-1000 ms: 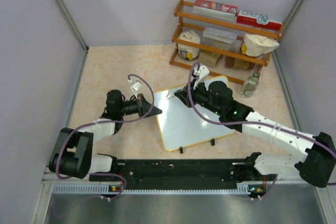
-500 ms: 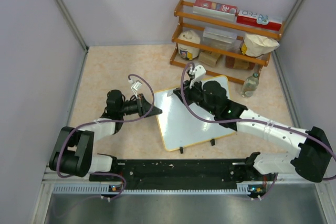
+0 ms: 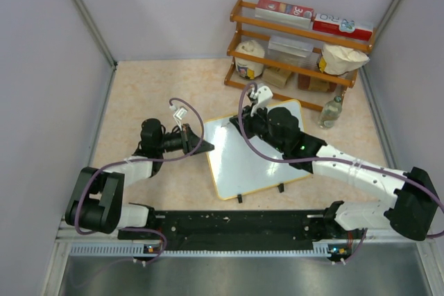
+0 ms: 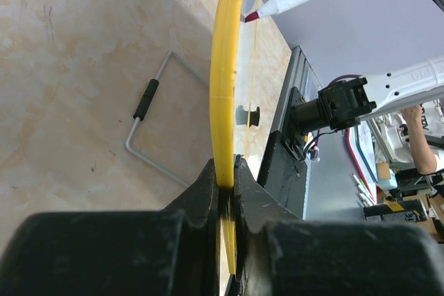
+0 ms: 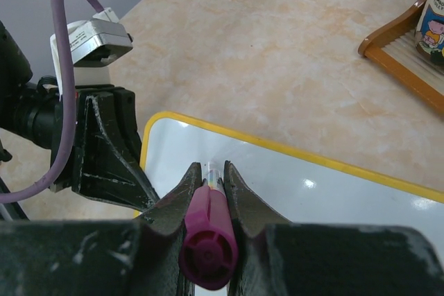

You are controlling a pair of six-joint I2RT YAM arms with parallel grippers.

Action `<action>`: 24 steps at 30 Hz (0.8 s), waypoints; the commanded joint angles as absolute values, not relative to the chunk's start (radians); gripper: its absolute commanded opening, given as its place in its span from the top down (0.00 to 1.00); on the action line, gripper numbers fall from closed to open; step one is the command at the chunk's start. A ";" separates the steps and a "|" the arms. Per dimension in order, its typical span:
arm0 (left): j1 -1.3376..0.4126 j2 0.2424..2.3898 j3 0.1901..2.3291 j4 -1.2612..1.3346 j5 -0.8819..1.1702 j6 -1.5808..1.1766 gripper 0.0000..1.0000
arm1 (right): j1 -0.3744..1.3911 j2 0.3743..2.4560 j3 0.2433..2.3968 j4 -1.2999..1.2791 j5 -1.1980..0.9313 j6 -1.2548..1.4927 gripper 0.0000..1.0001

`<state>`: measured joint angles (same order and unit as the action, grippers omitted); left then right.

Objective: Write a sentence on the whiteboard

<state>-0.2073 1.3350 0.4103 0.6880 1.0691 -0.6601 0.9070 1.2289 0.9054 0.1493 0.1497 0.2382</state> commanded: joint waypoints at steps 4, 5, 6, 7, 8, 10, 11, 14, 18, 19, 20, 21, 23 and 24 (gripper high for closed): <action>-0.213 1.342 0.416 0.729 1.075 -0.598 1.00 | 0.917 1.201 0.907 0.150 0.239 0.222 1.00; -0.213 1.344 0.416 0.729 1.072 -0.597 1.00 | 0.917 1.200 0.905 0.144 0.251 0.224 1.00; -0.213 1.344 0.417 0.729 1.074 -0.598 1.00 | 0.917 1.197 0.905 0.144 0.253 0.222 1.00; -0.213 1.347 0.419 0.729 1.074 -0.598 1.00 | 0.917 1.193 0.904 0.143 0.259 0.222 1.00; -0.213 1.350 0.419 0.729 1.075 -0.600 1.00 | 0.917 1.192 0.904 0.141 0.259 0.221 1.00; -0.213 1.348 0.419 0.729 1.077 -0.600 1.00 | 0.917 1.190 0.900 0.140 0.264 0.219 1.00; -0.213 1.347 0.417 0.730 1.077 -0.600 1.00 | 0.917 1.189 0.900 0.140 0.265 0.219 1.00; -0.213 1.348 0.419 0.729 1.075 -0.598 1.00 | 0.917 1.187 0.905 0.140 0.252 0.219 1.00; -0.213 1.347 0.419 0.729 1.077 -0.598 1.00 | 0.919 1.174 0.905 0.155 0.215 0.233 1.00; -0.213 1.347 0.417 0.727 1.074 -0.597 1.00 | 0.917 1.167 0.902 0.169 0.206 0.239 1.00; -0.213 1.345 0.419 0.727 1.074 -0.597 1.00 | 0.916 1.160 0.902 0.175 0.183 0.250 1.00; -0.213 1.347 0.419 0.727 1.075 -0.597 1.00 | 0.917 1.160 0.903 0.181 0.170 0.255 1.00; -0.213 1.348 0.420 0.727 1.077 -0.598 1.00 | 0.919 1.163 0.910 0.189 0.146 0.265 1.00; -0.213 1.348 0.419 0.727 1.077 -0.598 1.00 | 0.917 1.164 0.914 0.193 0.141 0.267 1.00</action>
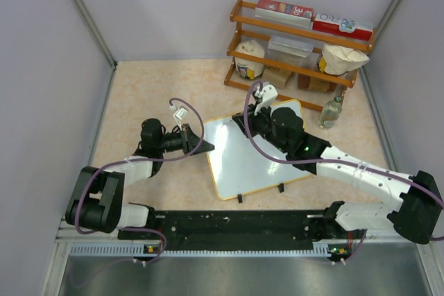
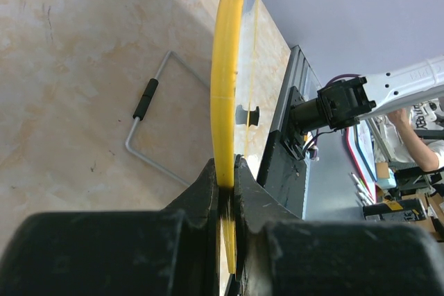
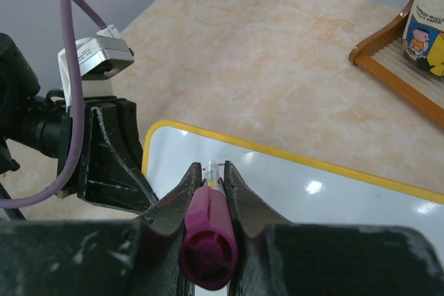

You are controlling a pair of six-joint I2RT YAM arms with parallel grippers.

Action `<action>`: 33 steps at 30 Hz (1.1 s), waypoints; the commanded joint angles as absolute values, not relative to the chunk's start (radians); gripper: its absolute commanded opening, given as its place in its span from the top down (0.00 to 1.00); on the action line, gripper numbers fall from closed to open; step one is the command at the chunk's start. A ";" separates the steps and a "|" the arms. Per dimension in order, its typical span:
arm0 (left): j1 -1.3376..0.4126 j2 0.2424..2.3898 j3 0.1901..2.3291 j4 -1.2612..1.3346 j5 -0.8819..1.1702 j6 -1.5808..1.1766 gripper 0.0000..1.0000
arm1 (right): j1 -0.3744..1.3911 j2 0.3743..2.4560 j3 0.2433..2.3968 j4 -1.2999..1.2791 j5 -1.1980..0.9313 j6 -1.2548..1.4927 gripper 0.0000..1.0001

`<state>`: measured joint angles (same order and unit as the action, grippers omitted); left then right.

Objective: Write a sentence on the whiteboard

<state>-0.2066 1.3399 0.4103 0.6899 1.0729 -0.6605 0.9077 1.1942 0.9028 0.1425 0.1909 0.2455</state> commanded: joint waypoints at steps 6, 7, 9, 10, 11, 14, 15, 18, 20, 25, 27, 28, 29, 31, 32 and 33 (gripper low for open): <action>-0.213 1.350 0.420 0.727 1.077 -0.598 1.00 | 0.917 1.207 0.939 0.196 0.118 0.276 1.00; -0.213 1.348 0.420 0.726 1.077 -0.598 1.00 | 0.917 1.210 0.940 0.196 0.120 0.275 1.00; -0.213 1.347 0.420 0.727 1.075 -0.597 1.00 | 0.917 1.218 0.933 0.198 0.120 0.279 1.00; -0.213 1.350 0.420 0.726 1.075 -0.597 1.00 | 0.919 1.221 0.931 0.199 0.123 0.281 1.00; -0.213 1.350 0.420 0.726 1.077 -0.597 1.00 | 0.917 1.223 0.927 0.201 0.123 0.282 1.00; -0.213 1.348 0.420 0.726 1.077 -0.597 1.00 | 0.917 1.232 0.914 0.202 0.132 0.284 1.00; -0.213 1.350 0.420 0.726 1.074 -0.597 1.00 | 0.917 1.236 0.913 0.202 0.133 0.282 1.00; -0.213 1.350 0.420 0.727 1.077 -0.597 1.00 | 0.917 1.241 0.904 0.199 0.137 0.284 1.00; -0.213 1.348 0.420 0.726 1.077 -0.597 1.00 | 0.917 1.238 0.893 0.198 0.141 0.285 1.00; -0.213 1.350 0.422 0.721 1.075 -0.595 1.00 | 0.917 1.221 0.870 0.184 0.138 0.290 1.00; -0.215 1.348 0.420 0.721 1.075 -0.595 1.00 | 0.917 1.212 0.859 0.180 0.138 0.291 1.00; -0.213 1.348 0.419 0.721 1.075 -0.594 1.00 | 0.919 1.207 0.856 0.173 0.134 0.293 1.00; -0.215 1.348 0.420 0.719 1.074 -0.594 1.00 | 0.917 1.206 0.850 0.172 0.132 0.295 1.00; -0.213 1.347 0.422 0.718 1.074 -0.592 1.00 | 0.917 1.201 0.844 0.166 0.123 0.296 1.00; -0.213 1.347 0.422 0.716 1.074 -0.592 1.00 | 0.917 1.198 0.839 0.160 0.120 0.296 1.00; -0.213 1.347 0.420 0.716 1.074 -0.591 1.00 | 0.917 1.195 0.835 0.156 0.121 0.296 1.00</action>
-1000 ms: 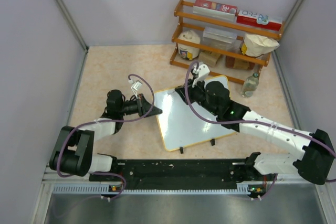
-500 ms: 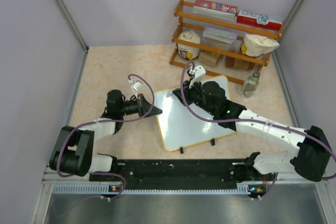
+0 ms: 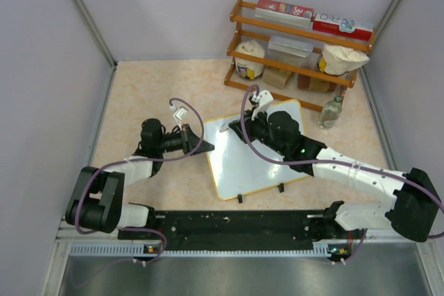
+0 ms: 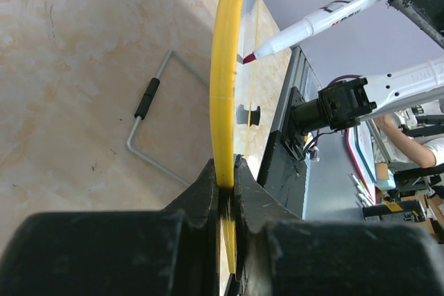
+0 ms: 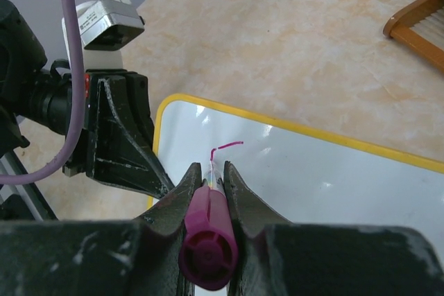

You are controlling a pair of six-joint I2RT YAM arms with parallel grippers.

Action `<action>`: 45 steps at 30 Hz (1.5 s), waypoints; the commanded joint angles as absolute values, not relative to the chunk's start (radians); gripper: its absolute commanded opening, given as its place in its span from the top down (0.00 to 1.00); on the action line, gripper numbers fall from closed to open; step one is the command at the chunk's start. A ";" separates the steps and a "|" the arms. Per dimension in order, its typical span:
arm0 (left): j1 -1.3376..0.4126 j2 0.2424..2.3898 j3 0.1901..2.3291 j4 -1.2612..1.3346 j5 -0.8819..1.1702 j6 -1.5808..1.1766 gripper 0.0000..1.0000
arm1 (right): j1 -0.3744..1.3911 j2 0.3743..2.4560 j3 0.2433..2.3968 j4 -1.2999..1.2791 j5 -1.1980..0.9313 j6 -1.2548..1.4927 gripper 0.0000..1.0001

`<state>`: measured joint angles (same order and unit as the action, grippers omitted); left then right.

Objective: Write a sentence on the whiteboard

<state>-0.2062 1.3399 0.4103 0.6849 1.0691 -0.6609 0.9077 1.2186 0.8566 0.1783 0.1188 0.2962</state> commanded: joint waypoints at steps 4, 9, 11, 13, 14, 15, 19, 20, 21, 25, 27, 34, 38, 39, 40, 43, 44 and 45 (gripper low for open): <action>-0.213 1.347 0.422 0.713 1.072 -0.588 1.00 | 0.917 1.187 0.822 0.147 0.109 0.302 1.00; -0.213 1.348 0.423 0.710 1.072 -0.584 1.00 | 0.917 1.187 0.804 0.135 0.081 0.308 1.00; -0.213 1.348 0.422 0.707 1.072 -0.586 1.00 | 0.919 1.186 0.796 0.133 0.072 0.311 1.00; -0.215 1.345 0.423 0.707 1.071 -0.584 1.00 | 0.917 1.181 0.790 0.133 0.066 0.313 1.00; -0.213 1.347 0.423 0.707 1.072 -0.584 1.00 | 0.917 1.177 0.779 0.135 0.061 0.313 1.00; -0.213 1.345 0.423 0.707 1.072 -0.584 1.00 | 0.917 1.170 0.778 0.135 0.057 0.313 1.00; -0.215 1.347 0.425 0.707 1.071 -0.584 1.00 | 0.919 1.160 0.767 0.133 0.048 0.314 1.00; -0.215 1.344 0.423 0.707 1.071 -0.583 1.00 | 0.917 1.158 0.765 0.133 0.046 0.316 1.00; -0.215 1.347 0.425 0.707 1.072 -0.584 1.00 | 0.919 1.157 0.765 0.135 0.046 0.316 1.00; -0.215 1.344 0.425 0.704 1.072 -0.583 1.00 | 0.917 1.135 0.775 0.150 0.031 0.334 1.00; -0.215 1.345 0.425 0.704 1.071 -0.583 1.00 | 0.917 1.121 0.784 0.166 0.020 0.344 1.00; -0.216 1.344 0.425 0.701 1.071 -0.580 1.00 | 0.917 1.111 0.828 0.186 0.046 0.347 1.00; -0.215 1.344 0.425 0.699 1.071 -0.580 1.00 | 0.917 1.135 0.859 0.166 0.092 0.328 1.00; -0.215 1.344 0.425 0.699 1.071 -0.580 1.00 | 0.916 1.140 0.864 0.166 0.100 0.324 1.00; -0.215 1.342 0.425 0.699 1.069 -0.578 1.00 | 0.916 1.144 0.867 0.169 0.100 0.322 1.00; -0.215 1.341 0.425 0.698 1.071 -0.580 1.00 | 0.916 1.160 0.870 0.176 0.104 0.324 1.00; -0.215 1.341 0.425 0.699 1.071 -0.580 1.00 | 0.916 1.163 0.868 0.178 0.101 0.324 1.00; -0.215 1.342 0.425 0.696 1.069 -0.578 1.00 | 0.916 1.166 0.867 0.181 0.104 0.328 1.00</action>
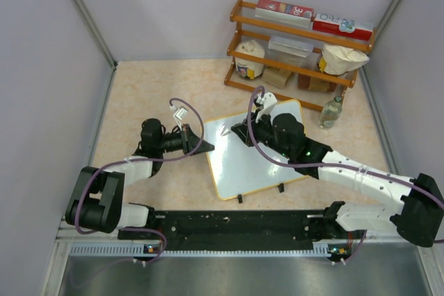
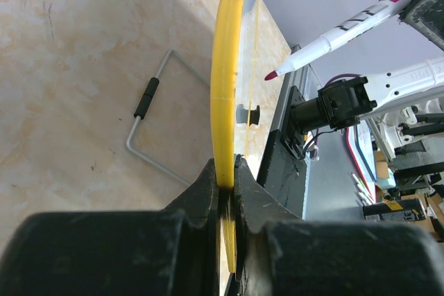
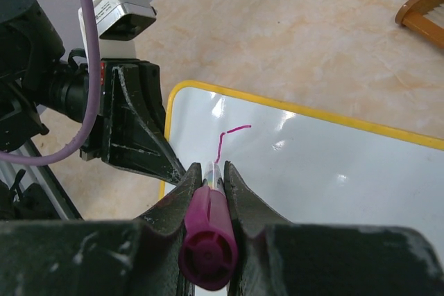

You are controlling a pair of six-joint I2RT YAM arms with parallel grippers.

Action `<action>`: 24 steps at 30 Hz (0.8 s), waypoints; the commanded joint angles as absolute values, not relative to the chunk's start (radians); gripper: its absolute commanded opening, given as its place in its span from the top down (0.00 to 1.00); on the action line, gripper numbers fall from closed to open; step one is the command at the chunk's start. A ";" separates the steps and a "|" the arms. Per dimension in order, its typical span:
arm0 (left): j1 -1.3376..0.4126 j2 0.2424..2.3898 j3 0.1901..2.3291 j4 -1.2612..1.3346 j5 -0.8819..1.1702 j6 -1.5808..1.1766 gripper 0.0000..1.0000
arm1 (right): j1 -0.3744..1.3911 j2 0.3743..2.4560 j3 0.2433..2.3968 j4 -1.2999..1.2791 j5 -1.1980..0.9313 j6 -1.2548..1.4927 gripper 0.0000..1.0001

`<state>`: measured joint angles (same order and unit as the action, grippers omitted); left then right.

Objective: Write a sentence on the whiteboard

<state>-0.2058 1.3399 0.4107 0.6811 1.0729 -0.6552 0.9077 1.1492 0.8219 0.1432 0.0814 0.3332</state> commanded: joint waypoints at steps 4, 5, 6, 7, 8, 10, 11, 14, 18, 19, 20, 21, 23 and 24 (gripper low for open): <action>-0.215 1.341 0.423 0.695 1.071 -0.577 1.00 | 0.917 1.180 0.864 0.184 0.106 0.328 1.00; -0.215 1.339 0.425 0.695 1.069 -0.578 1.00 | 0.916 1.184 0.864 0.184 0.112 0.330 1.00; -0.215 1.339 0.425 0.695 1.071 -0.578 1.00 | 0.916 1.189 0.861 0.186 0.112 0.330 1.00; -0.215 1.338 0.425 0.695 1.069 -0.578 1.00 | 0.916 1.190 0.858 0.189 0.113 0.330 1.00; -0.215 1.339 0.423 0.695 1.069 -0.575 1.00 | 0.914 1.193 0.856 0.192 0.118 0.331 1.00; -0.215 1.338 0.425 0.693 1.068 -0.575 1.00 | 0.911 1.198 0.848 0.192 0.126 0.337 1.00; -0.215 1.338 0.425 0.693 1.069 -0.577 1.00 | 0.904 1.198 0.844 0.193 0.121 0.344 1.00; -0.215 1.335 0.425 0.690 1.068 -0.574 1.00 | 0.893 1.198 0.825 0.199 0.117 0.353 1.00; -0.215 1.336 0.425 0.692 1.068 -0.574 1.00 | 0.871 1.195 0.810 0.196 0.114 0.365 1.00; -0.215 1.335 0.426 0.692 1.068 -0.575 1.00 | 0.868 1.190 0.807 0.196 0.115 0.367 1.00; -0.215 1.335 0.425 0.690 1.068 -0.575 1.00 | 0.865 1.190 0.805 0.196 0.114 0.370 1.00; -0.215 1.335 0.426 0.690 1.068 -0.574 1.00 | 0.864 1.189 0.802 0.193 0.115 0.373 1.00; -0.215 1.335 0.426 0.690 1.068 -0.575 1.00 | 0.854 1.184 0.801 0.190 0.112 0.376 1.00; -0.215 1.336 0.426 0.690 1.068 -0.574 1.00 | 0.851 1.184 0.801 0.189 0.112 0.376 1.00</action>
